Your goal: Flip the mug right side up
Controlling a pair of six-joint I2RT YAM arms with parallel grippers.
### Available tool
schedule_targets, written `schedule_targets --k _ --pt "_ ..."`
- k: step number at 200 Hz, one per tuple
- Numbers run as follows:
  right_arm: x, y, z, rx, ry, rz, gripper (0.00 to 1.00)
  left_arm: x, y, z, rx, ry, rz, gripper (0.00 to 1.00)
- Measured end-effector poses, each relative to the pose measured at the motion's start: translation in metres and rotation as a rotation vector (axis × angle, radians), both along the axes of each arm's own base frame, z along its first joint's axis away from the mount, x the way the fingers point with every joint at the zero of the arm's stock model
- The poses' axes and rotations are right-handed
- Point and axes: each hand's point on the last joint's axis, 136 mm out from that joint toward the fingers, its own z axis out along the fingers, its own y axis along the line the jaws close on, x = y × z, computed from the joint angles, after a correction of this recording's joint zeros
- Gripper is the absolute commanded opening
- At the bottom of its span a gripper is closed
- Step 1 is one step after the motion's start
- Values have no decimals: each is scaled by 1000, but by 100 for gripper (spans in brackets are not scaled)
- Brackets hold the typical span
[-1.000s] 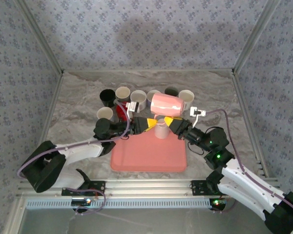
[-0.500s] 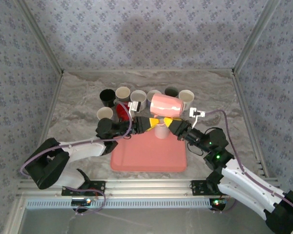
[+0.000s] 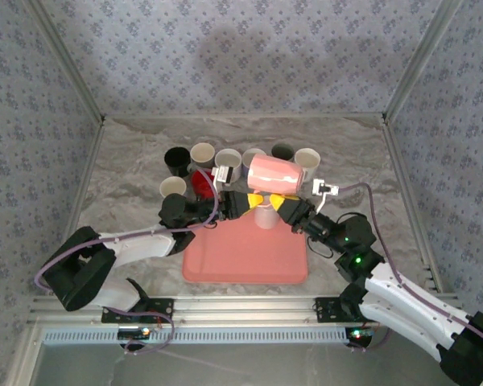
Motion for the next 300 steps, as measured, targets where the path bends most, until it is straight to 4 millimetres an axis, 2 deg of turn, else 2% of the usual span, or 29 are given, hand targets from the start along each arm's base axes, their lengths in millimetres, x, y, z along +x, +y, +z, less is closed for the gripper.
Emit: schedule_targets --k 8,29,47,64,87,98,116,122,145,173,208,227,270,287,300 --pt "0 0 0 0 0 -1 17 0 0 0 0 0 0 0" --pt "-1 1 -1 -12 -10 -5 46 0 0 0 2 2 0 0" --pt "-2 0 -3 -27 -15 -9 66 1 -2 -6 25 15 2 0" --pt "-5 -2 -4 -40 -21 -15 76 3 -3 -10 44 19 14 0" --pt "-8 -5 -4 -52 -31 -26 83 3 0 -11 63 6 33 0" --pt "-8 -7 -5 -58 -32 -32 90 2 2 -10 72 -3 43 0" --pt "-8 -10 -9 -82 -35 -52 93 0 6 -9 93 -24 61 0" --pt "-8 -12 -11 -92 -31 -61 100 -1 8 -8 103 -35 69 0" --pt "-5 -23 -23 -153 -7 -125 100 -4 19 -8 174 -98 128 0" --pt "0 -46 -42 -257 41 -249 100 -5 39 -12 325 -208 244 0" --pt "5 -72 -47 -355 82 -379 100 13 59 -21 568 -317 391 0" --pt "6 -79 -51 -396 89 -409 100 24 70 -46 714 -332 449 0" --pt "7 -86 -64 -489 94 -442 100 40 97 -128 1079 -272 473 0" --pt "7 -88 -70 -523 99 -448 100 43 102 -144 1172 -261 461 0" --pt "7 -90 -74 -541 103 -452 100 48 102 -149 1217 -265 456 0"
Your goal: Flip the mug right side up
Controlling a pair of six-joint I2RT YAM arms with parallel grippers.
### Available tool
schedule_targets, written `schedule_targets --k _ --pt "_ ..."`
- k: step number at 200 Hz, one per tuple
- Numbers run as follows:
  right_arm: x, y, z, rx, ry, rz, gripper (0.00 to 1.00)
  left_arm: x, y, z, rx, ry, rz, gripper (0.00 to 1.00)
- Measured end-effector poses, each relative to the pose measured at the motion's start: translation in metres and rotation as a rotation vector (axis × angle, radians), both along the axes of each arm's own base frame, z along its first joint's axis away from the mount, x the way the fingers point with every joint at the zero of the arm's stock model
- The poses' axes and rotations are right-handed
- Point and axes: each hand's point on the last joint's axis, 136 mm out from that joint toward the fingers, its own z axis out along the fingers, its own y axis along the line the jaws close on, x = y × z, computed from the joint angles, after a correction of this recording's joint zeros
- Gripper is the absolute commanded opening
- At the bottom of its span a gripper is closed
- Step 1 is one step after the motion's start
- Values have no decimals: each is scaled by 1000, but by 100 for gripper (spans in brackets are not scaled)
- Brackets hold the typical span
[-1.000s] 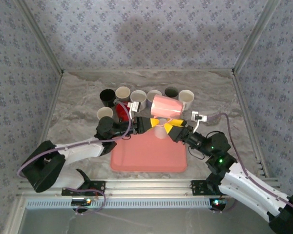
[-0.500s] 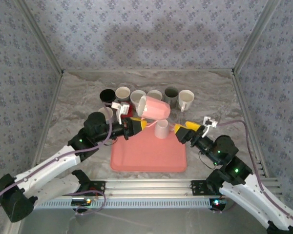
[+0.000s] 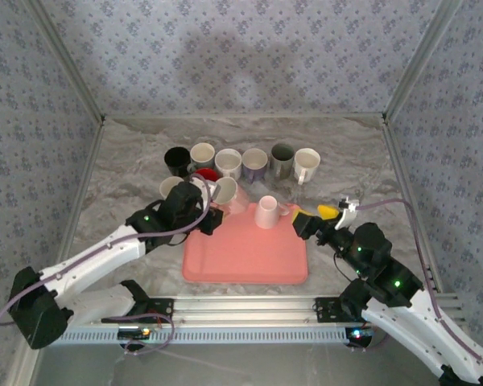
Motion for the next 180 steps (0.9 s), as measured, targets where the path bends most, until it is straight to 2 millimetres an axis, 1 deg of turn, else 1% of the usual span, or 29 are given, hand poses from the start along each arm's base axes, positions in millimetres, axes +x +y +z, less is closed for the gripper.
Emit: schedule_targets --k 52,88,137,180 --pt "-2 -4 -6 -36 8 -2 100 24 -12 -4 102 -24 10 0" --pt "-6 -10 -7 -54 -1 -10 100 41 -19 -15 178 -26 15 0" --pt "-17 -20 4 -21 -50 -16 100 57 -28 -31 250 -18 16 0" --pt "-21 -25 5 -41 -55 -16 100 70 -34 -41 291 -12 27 0"
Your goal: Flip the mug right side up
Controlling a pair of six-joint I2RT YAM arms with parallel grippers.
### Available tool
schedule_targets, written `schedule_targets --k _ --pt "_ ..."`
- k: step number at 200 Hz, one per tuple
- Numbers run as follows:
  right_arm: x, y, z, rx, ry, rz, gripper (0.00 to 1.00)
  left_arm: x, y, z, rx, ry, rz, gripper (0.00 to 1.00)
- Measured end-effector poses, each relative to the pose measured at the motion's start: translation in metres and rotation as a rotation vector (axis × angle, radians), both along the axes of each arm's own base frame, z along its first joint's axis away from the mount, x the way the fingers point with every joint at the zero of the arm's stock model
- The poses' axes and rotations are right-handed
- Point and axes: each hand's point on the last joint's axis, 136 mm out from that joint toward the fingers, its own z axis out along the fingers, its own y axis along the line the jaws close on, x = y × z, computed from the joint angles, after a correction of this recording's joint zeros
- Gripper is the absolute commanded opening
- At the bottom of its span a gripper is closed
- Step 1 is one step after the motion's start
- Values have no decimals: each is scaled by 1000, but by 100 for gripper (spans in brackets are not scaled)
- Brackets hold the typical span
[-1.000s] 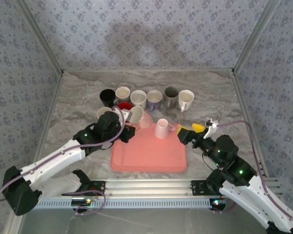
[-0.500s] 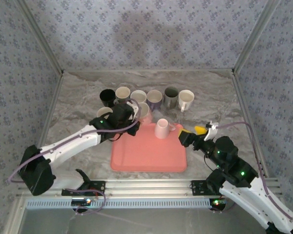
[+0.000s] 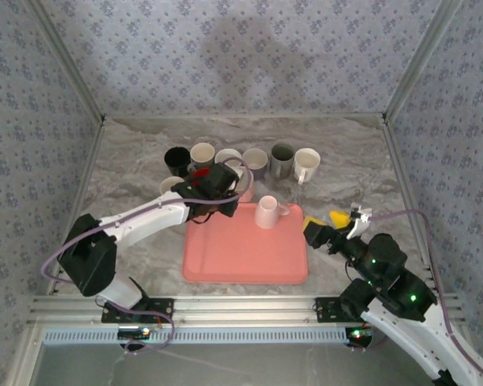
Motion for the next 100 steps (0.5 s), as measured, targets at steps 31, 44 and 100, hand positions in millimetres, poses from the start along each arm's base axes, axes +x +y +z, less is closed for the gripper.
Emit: schedule_targets --k 31,44,100 --pt "-3 -4 -1 -7 -6 -4 100 6 0 -11 25 15 11 0" --pt "-4 -5 -2 -11 -6 -5 100 7 2 -17 41 25 16 0" --pt "-4 -6 -5 -27 1 -3 100 17 5 -27 73 31 33 0"
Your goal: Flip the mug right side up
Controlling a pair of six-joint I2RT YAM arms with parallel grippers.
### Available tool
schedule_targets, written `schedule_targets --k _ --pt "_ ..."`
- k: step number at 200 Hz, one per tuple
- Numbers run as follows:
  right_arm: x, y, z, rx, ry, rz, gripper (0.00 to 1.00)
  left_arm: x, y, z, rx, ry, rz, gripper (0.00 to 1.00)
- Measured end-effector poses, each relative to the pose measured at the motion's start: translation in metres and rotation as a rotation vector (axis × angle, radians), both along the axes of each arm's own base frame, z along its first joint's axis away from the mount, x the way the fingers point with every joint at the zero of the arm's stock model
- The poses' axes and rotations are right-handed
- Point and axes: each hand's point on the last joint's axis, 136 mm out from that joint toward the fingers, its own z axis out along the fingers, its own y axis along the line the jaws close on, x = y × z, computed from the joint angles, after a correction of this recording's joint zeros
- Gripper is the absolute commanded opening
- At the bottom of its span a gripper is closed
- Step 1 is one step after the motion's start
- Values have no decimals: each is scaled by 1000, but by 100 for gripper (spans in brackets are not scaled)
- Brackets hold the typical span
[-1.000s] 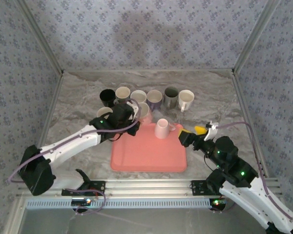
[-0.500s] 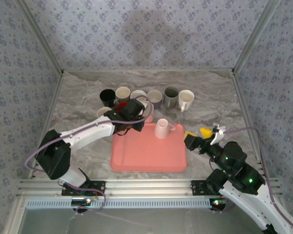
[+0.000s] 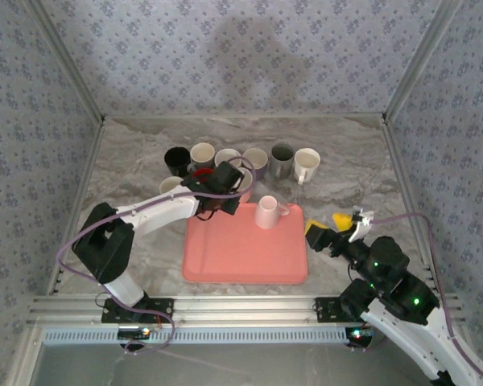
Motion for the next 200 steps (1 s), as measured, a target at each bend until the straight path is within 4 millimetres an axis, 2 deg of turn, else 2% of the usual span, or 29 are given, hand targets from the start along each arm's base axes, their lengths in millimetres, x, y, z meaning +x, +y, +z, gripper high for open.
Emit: schedule_targets --k 93,161,200 --pt "2 3 -12 -20 22 3 100 13 4 -9 23 10 24 2" --pt "5 5 -18 -52 38 5 100 17 2 -9 29 12 27 22" --pt "7 6 -23 -83 51 1 100 21 -2 -2 13 -5 26 27"
